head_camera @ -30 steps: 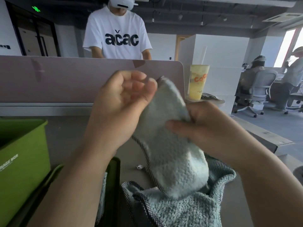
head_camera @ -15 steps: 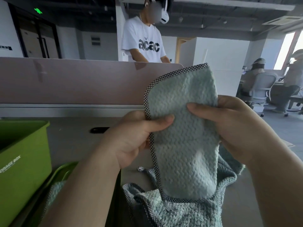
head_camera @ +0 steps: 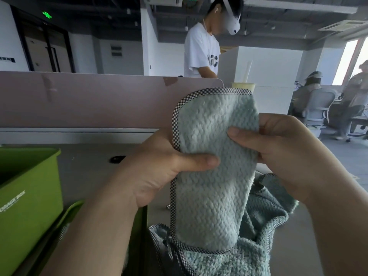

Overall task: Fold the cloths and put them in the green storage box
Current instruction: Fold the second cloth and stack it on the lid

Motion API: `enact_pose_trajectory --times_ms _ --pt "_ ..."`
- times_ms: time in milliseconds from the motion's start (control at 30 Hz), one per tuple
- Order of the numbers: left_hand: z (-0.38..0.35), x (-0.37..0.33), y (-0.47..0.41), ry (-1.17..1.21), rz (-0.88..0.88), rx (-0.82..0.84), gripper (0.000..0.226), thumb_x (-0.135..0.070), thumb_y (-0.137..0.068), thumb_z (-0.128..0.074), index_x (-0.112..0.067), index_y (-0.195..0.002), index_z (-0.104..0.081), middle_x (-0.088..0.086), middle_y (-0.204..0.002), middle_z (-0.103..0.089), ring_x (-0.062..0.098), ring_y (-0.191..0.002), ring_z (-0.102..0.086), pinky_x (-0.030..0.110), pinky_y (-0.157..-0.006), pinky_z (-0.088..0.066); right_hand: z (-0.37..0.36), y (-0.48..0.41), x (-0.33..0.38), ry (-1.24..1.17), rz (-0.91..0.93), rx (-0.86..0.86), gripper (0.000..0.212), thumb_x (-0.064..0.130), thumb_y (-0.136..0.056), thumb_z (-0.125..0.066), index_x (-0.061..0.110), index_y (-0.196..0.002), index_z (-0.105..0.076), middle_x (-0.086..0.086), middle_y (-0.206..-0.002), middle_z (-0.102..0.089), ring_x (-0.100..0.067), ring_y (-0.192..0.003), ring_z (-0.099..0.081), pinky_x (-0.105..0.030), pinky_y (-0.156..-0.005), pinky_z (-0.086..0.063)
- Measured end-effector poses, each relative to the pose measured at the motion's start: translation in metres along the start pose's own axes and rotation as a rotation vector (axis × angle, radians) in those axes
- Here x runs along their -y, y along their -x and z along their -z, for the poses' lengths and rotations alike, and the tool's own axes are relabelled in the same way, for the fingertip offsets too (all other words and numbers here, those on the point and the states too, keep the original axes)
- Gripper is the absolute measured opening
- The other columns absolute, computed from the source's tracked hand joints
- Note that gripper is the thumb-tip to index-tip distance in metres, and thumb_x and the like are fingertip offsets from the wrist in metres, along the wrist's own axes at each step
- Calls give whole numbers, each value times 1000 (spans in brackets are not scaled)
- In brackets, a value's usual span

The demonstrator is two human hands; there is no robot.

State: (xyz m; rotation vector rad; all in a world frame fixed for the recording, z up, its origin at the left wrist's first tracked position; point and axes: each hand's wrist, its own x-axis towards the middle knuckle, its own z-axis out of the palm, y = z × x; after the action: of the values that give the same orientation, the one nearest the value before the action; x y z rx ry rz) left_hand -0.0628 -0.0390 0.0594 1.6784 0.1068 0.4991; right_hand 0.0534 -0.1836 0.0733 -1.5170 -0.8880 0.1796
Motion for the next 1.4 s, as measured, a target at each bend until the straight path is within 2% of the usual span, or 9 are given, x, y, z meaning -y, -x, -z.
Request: enact_pose_trajectory --times_ms 200,333,467,667,800,867,1000,1100,1400 --pt "-1 -3 -5 -75 -240 -211 58 -18 -74 -77 -45 -121 -56 -16 -116 -67 5 -106 -65 34 -89 -52 2 0 0 19 -14 10 11 12 -84 -67 8 -92 -73 0 -88 -78 -15 -82 -74 -35 -78 -57" --pt "0 -3 -3 -136 -224 -236 24 -19 -75 -75 -30 -96 -73 -11 -98 -75 10 -94 -71 44 -89 -53 2 1 2 52 1 25 20 13 -83 -69 13 -102 -71 0 -91 -77 -15 -83 -74 -40 -83 -57" --pt "-1 -3 -2 -121 -189 -222 18 -11 -76 -75 -28 -80 -75 -9 -84 -77 11 -82 -74 39 -81 -56 1 1 4 58 122 -32 62 21 -74 -76 42 -128 -51 2 -106 -72 -15 -96 -70 -38 -81 -57" --pt "-3 -11 5 -132 -215 -223 14 -28 -65 -78 -26 -79 -75 -9 -81 -77 10 -78 -74 35 -73 -58 -2 5 9 131 257 -72 26 45 -65 -70 29 -86 -72 3 -90 -74 -16 -80 -73 -50 -81 -57" --pt "-4 -12 6 -148 -308 -307 74 -66 -63 -67 6 -76 -57 27 -74 -63 37 -69 -65 38 -74 -50 -5 8 13 191 281 -68 30 55 -64 -66 27 -75 -72 3 -77 -74 -21 -74 -71 -54 -81 -56" --pt "-2 -13 6 -160 -328 -341 85 -73 -64 -62 11 -75 -47 22 -66 -53 28 -64 -54 35 -67 -40 -6 10 14 187 308 -88 36 59 -64 -67 25 -75 -72 -5 -77 -73 -39 -77 -68 -58 -77 -55" --pt "-1 -14 6 -226 -328 -358 58 -62 -71 -68 -4 -77 -67 22 -79 -67 24 -70 -64 35 -68 -48 -7 10 15 141 316 -144 39 62 -64 -67 23 -70 -73 -8 -69 -70 -36 -65 -63 -61 -74 -54" --pt "-3 -16 7 -246 -332 -318 25 -50 -67 -66 -32 -81 -75 -14 -81 -75 2 -78 -70 26 -76 -55 -6 8 13 108 281 -179 36 54 -68 -73 18 -67 -72 -15 -70 -69 -44 -66 -61 -62 -70 -52" --pt "1 -14 4 -243 -342 -248 42 -47 -71 -67 -35 -111 -66 -13 -89 -76 4 -84 -72 24 -76 -53 -4 6 12 116 278 -202 6 29 -77 -74 26 -71 -75 11 -64 -69 -4 -61 -62 -35 -73 -54"
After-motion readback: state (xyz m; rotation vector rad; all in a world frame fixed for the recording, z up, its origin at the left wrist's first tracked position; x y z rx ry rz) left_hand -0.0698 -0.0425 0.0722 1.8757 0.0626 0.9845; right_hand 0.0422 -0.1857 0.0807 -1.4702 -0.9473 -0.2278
